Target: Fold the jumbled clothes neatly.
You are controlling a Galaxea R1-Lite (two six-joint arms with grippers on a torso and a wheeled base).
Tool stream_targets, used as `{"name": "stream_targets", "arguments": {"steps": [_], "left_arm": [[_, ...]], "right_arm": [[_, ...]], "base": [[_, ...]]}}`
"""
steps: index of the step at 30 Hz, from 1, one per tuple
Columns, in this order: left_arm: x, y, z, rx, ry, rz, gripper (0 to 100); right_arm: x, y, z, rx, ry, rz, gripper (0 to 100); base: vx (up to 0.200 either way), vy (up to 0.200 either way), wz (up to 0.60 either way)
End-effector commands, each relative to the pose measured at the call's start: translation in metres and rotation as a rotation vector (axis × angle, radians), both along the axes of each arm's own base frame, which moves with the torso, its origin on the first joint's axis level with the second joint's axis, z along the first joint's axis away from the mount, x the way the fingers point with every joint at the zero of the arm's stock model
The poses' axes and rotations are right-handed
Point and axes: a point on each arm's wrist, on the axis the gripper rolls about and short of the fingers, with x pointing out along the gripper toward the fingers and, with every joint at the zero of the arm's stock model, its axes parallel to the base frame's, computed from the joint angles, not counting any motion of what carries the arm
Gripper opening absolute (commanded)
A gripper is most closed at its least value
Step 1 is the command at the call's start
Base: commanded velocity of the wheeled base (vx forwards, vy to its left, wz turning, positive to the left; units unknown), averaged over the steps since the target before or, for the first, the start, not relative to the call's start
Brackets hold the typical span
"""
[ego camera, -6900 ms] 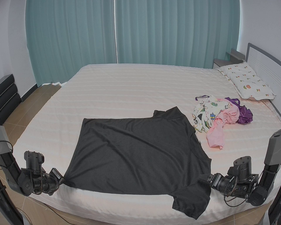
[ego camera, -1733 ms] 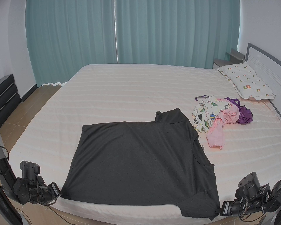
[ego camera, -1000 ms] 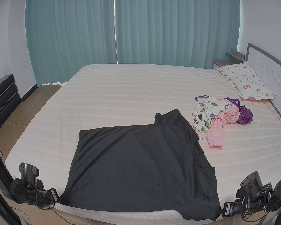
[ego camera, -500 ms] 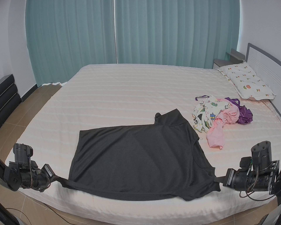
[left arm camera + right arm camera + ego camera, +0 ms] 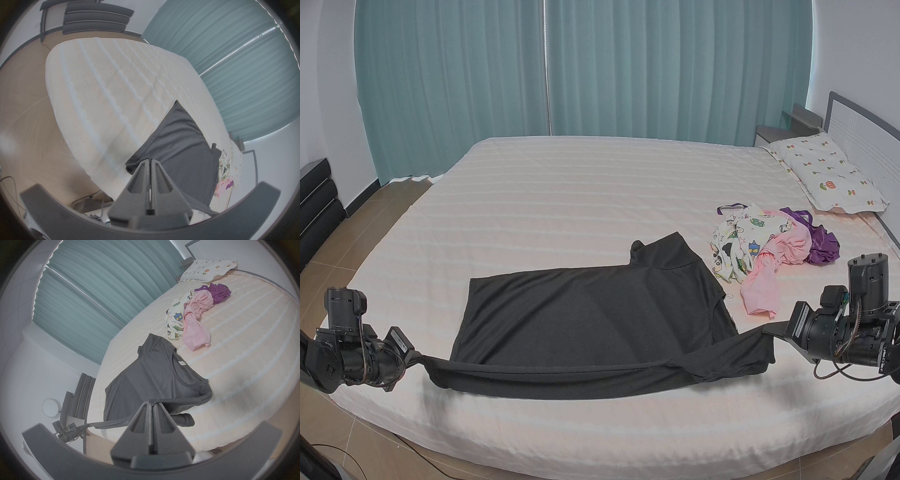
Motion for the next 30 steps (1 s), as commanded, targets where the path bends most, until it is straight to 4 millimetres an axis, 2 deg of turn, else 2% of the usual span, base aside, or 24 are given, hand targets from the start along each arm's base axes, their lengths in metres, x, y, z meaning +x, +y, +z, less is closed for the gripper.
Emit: {"name": "stream_targets", "arguments": {"steps": [1, 8, 14, 19, 22, 30], "left_arm": [[0.007, 0.000, 0.005, -0.008, -0.025, 0.009, 0], [0.008, -0.002, 0.005, -0.012, -0.026, -0.002, 0], [0.003, -0.005, 0.008, -0.014, -0.031, -0.013, 0], [0.007, -0.005, 0.009, -0.014, -0.036, -0.018, 0], [0.011, -0.005, 0.010, -0.012, -0.042, -0.017, 0], [0.036, -0.002, 0.001, -0.005, -0.018, -0.009, 0]], "right_arm": [[0.007, -0.003, 0.003, 0.010, -0.008, -0.018, 0], [0.005, -0.005, 0.002, 0.013, -0.003, -0.016, 0], [-0.005, -0.012, 0.001, 0.011, 0.002, -0.026, 0], [-0.009, -0.016, -0.003, 0.011, 0.015, -0.027, 0], [-0.008, -0.016, -0.004, 0.012, 0.016, -0.029, 0], [0.013, -0.012, -0.007, 0.022, 0.040, -0.007, 0]], "base": [[0.000, 0.000, 0.00], [0.000, 0.000, 0.00], [0.000, 0.000, 0.00], [0.000, 0.000, 0.00], [0.000, 0.000, 0.00], [0.000, 0.000, 0.00]]}}
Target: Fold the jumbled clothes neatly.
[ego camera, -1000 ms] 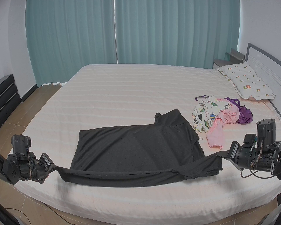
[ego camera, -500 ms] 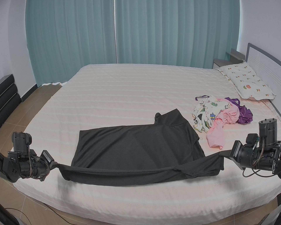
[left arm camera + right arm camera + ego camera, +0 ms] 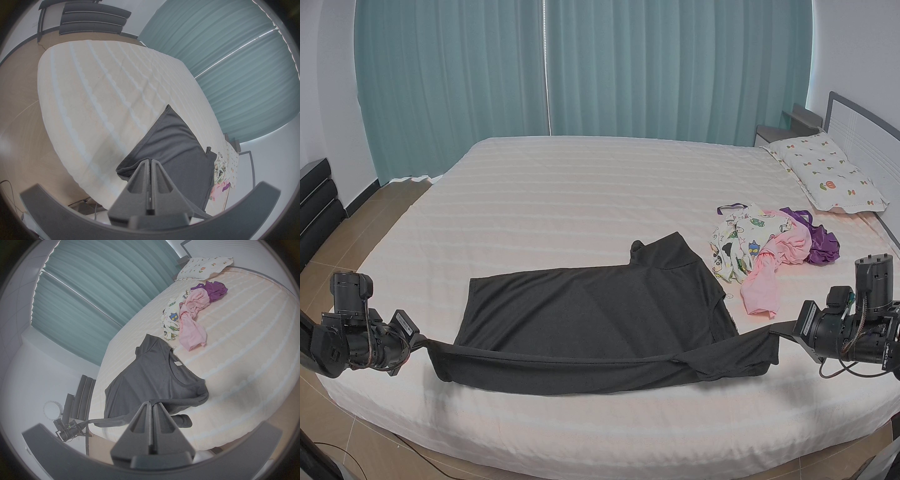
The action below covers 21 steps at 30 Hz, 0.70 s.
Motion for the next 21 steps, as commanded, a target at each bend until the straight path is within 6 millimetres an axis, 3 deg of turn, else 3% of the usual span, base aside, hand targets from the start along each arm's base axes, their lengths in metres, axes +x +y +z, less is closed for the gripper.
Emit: {"name": "stream_targets", "arguments": {"steps": [1, 15, 21], "left_arm": [[0.016, 0.002, -0.010, -0.002, 0.028, 0.002, 0], [0.058, 0.007, -0.029, -0.012, 0.057, 0.011, 0], [0.074, 0.007, -0.035, -0.026, 0.061, 0.022, 0]], "right_arm": [[0.017, 0.005, -0.006, -0.004, 0.032, 0.008, 0], [0.078, 0.011, -0.025, -0.017, 0.082, -0.025, 0], [0.091, 0.007, -0.036, -0.023, 0.112, -0.048, 0]], "base": [[0.000, 0.000, 0.00], [0.000, 0.000, 0.00], [0.000, 0.000, 0.00]]}}
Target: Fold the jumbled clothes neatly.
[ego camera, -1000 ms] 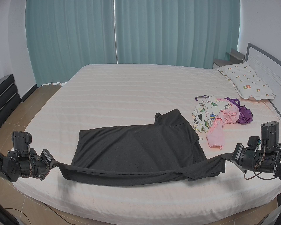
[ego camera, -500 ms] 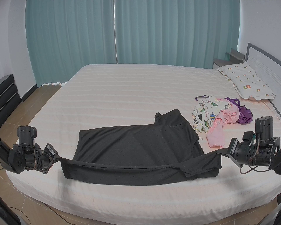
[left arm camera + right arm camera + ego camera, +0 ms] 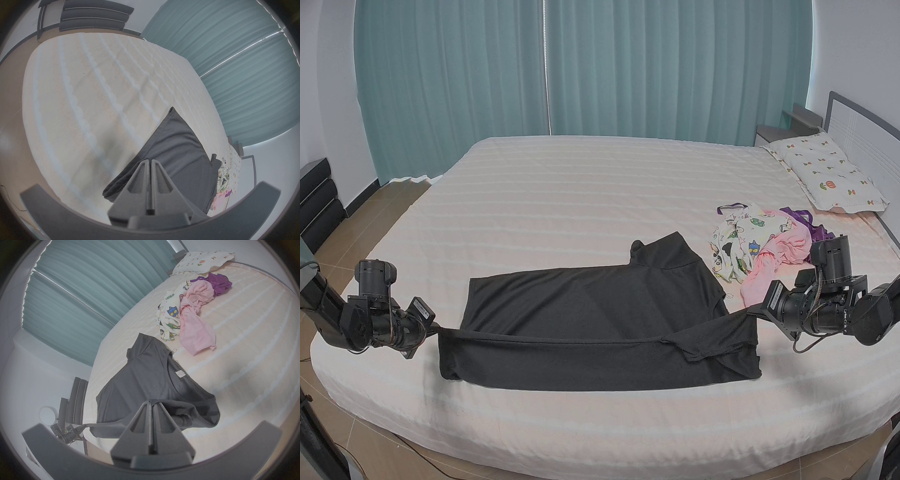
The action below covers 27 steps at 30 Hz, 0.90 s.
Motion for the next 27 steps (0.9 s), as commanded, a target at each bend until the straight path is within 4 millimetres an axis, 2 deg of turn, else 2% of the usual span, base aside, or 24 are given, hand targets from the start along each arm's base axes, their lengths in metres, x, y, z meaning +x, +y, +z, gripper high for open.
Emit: {"name": "stream_targets", "arguments": {"steps": [1, 9, 13, 23, 24, 26, 27], "left_arm": [[0.015, 0.000, -0.014, -0.008, 0.028, 0.001, 0], [0.036, -0.001, -0.027, -0.008, 0.039, -0.010, 0], [0.047, -0.002, -0.033, -0.010, 0.038, -0.013, 0], [0.062, -0.001, -0.045, -0.035, 0.049, 0.012, 0], [0.062, -0.001, -0.046, -0.037, 0.051, 0.015, 0], [0.063, -0.001, -0.049, -0.039, 0.057, 0.016, 0], [0.063, -0.001, -0.050, -0.040, 0.057, 0.017, 100]], "right_arm": [[0.016, -0.003, -0.018, -0.009, 0.051, -0.021, 0], [0.033, -0.001, -0.034, 0.007, 0.044, -0.029, 0], [0.044, 0.000, -0.049, 0.016, 0.028, -0.037, 0], [0.058, 0.003, -0.075, 0.070, 0.020, -0.075, 0], [0.059, 0.003, -0.077, 0.071, 0.019, -0.076, 100], [0.061, 0.004, -0.081, 0.078, 0.019, -0.082, 100], [0.063, 0.004, -0.084, 0.081, 0.010, -0.086, 100]], "base": [[0.000, 0.000, 0.00], [0.000, 0.000, 0.00], [0.000, 0.000, 0.00], [0.000, 0.000, 0.00], [0.000, 0.000, 0.00], [0.000, 0.000, 0.00], [0.000, 0.000, 0.00]]}}
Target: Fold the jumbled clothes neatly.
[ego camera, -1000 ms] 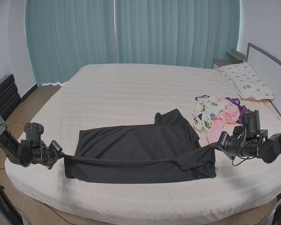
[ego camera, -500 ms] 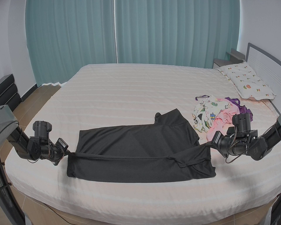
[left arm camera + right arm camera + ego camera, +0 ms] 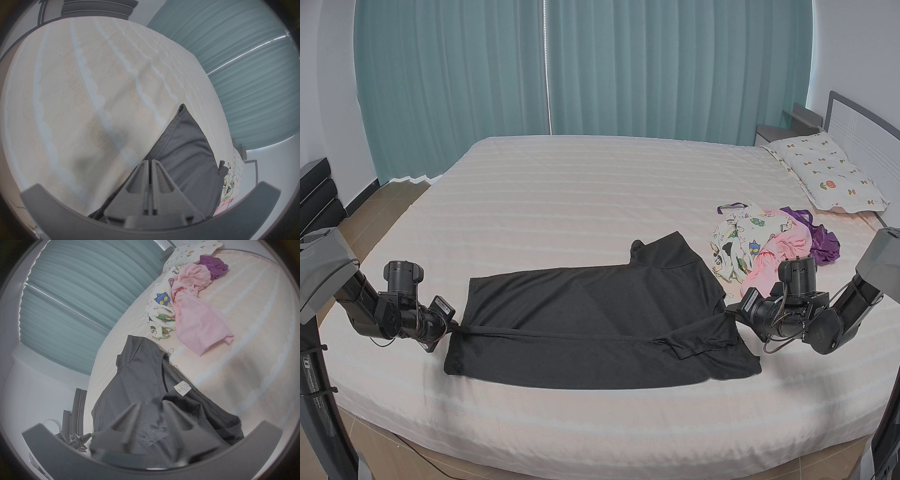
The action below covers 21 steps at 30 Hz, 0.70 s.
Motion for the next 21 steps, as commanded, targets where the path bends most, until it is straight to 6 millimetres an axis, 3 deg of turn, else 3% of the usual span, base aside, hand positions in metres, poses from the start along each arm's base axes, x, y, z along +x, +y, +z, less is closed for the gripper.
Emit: {"name": "stream_targets", "arguments": {"steps": [1, 7, 8, 11, 14, 20, 21], "left_arm": [[0.003, 0.000, -0.008, -0.005, 0.016, 0.003, 100], [0.003, 0.001, -0.006, -0.006, 0.012, 0.007, 100], [0.002, 0.001, -0.005, -0.015, 0.012, 0.017, 100], [0.000, 0.004, 0.004, -0.044, -0.006, 0.052, 100], [-0.010, 0.015, 0.027, -0.066, -0.055, 0.087, 100], [-0.027, 0.022, 0.039, -0.072, -0.070, 0.109, 100], [-0.038, 0.023, 0.044, -0.107, -0.071, 0.109, 100]], "right_arm": [[0.006, 0.001, -0.019, 0.000, 0.027, -0.009, 100], [0.006, -0.006, -0.009, 0.018, -0.016, -0.036, 100], [0.004, -0.007, 0.000, 0.035, -0.036, -0.046, 100], [-0.002, -0.008, 0.015, 0.075, -0.054, -0.071, 100], [-0.018, -0.008, 0.031, 0.095, -0.046, -0.078, 100], [-0.031, 0.003, 0.028, 0.125, 0.041, -0.096, 100], [-0.032, 0.011, 0.021, 0.156, 0.089, -0.135, 100]], "base": [[0.000, 0.000, 0.00], [0.000, 0.000, 0.00], [0.000, 0.000, 0.00], [0.000, 0.000, 0.00], [0.000, 0.000, 0.00], [0.000, 0.000, 0.00], [0.000, 0.000, 0.00]]}}
